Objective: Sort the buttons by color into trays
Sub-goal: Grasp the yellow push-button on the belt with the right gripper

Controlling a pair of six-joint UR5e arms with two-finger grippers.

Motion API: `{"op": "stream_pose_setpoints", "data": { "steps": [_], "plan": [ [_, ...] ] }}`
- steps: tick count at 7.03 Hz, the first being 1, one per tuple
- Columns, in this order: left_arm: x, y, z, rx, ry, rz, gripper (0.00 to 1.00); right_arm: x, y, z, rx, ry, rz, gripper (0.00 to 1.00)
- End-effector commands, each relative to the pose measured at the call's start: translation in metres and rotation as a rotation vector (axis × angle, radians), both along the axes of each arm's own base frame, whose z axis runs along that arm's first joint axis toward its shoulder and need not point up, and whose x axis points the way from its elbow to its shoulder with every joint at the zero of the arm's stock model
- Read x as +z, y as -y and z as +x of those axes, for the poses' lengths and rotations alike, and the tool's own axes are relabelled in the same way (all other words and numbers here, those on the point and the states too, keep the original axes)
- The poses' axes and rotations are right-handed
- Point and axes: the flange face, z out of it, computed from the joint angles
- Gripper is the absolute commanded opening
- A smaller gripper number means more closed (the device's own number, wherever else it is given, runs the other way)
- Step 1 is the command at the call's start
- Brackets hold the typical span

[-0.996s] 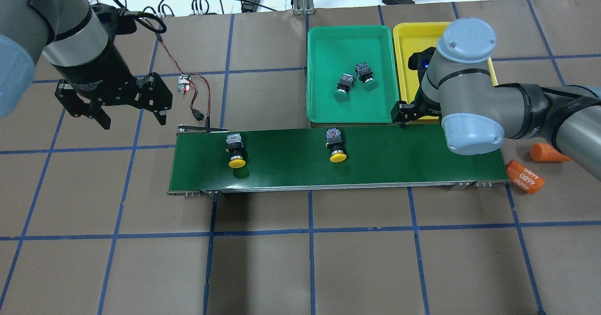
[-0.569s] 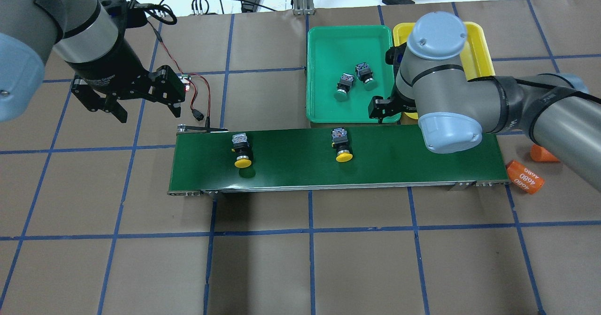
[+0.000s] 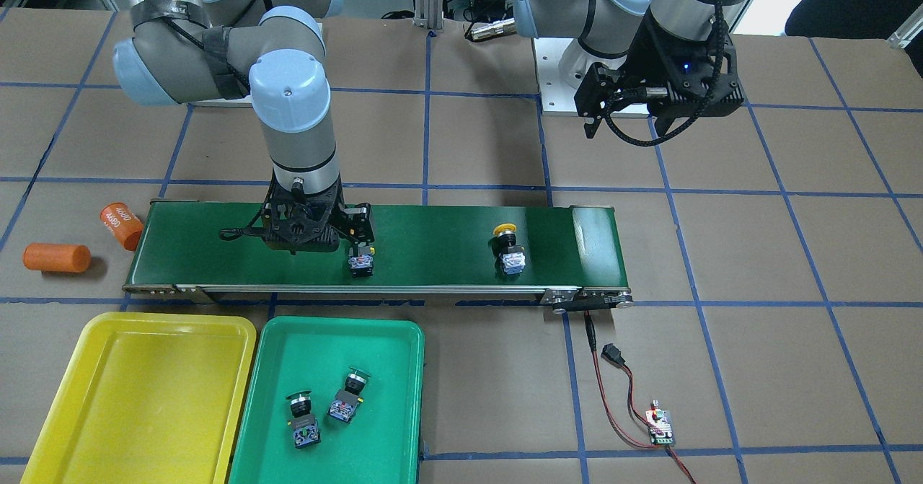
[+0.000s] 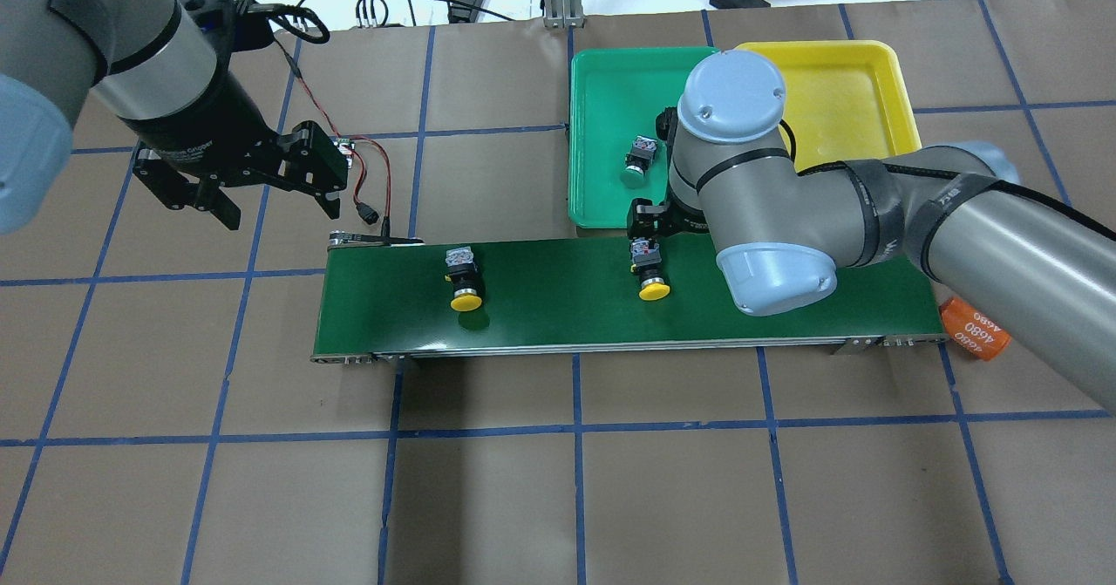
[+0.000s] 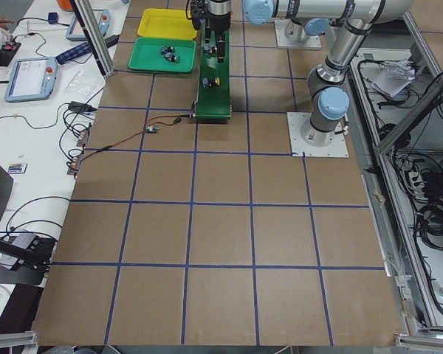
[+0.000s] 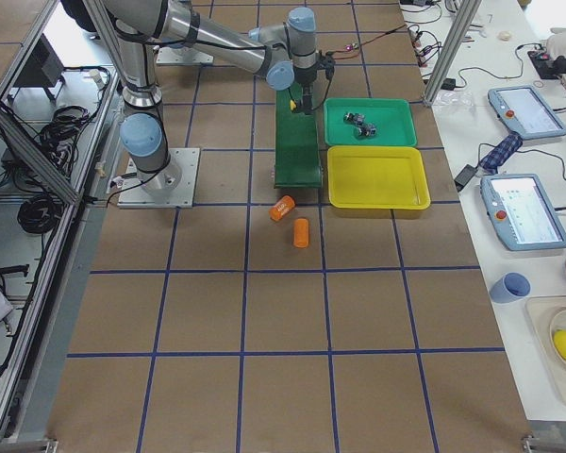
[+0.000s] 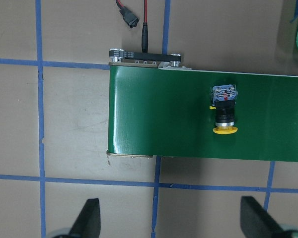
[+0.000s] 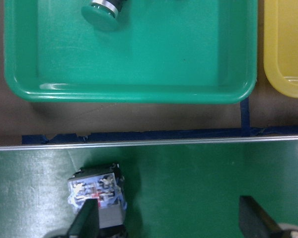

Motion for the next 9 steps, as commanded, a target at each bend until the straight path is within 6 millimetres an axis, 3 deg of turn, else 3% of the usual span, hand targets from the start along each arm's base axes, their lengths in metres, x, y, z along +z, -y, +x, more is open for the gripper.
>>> {"op": "stream_pose_setpoints", "data": {
  "steps": [1,3,4,6,7,8,9],
  "plan": [
    [0.0,0.002,-0.001,-0.002,0.0,-0.003,1.0,-0.011,-0.004,0.006,0.009,-0.003,0.018,1.0],
    [0.003,0.007,-0.002,-0.003,-0.006,-0.011,1.0,-0.026,-0.006,0.007,0.012,-0.008,0.047,1.0],
    [0.0,0.009,-0.002,-0.002,-0.003,-0.005,1.0,-0.035,-0.004,0.007,0.015,-0.012,0.061,0.92],
    [0.001,0.009,-0.002,-0.002,-0.008,-0.008,1.0,-0.035,0.0,0.007,0.028,-0.019,0.056,0.47],
    [0.0,0.007,-0.002,-0.002,-0.006,-0.006,1.0,-0.031,0.004,0.004,0.037,-0.022,0.045,0.32],
    [-0.002,0.006,-0.002,-0.002,-0.003,-0.003,1.0,-0.024,0.012,-0.003,0.047,-0.019,0.021,0.32],
    [-0.002,0.006,-0.002,-0.002,-0.005,-0.003,1.0,-0.002,0.033,-0.008,0.05,-0.013,-0.037,0.32]
  ]
}}
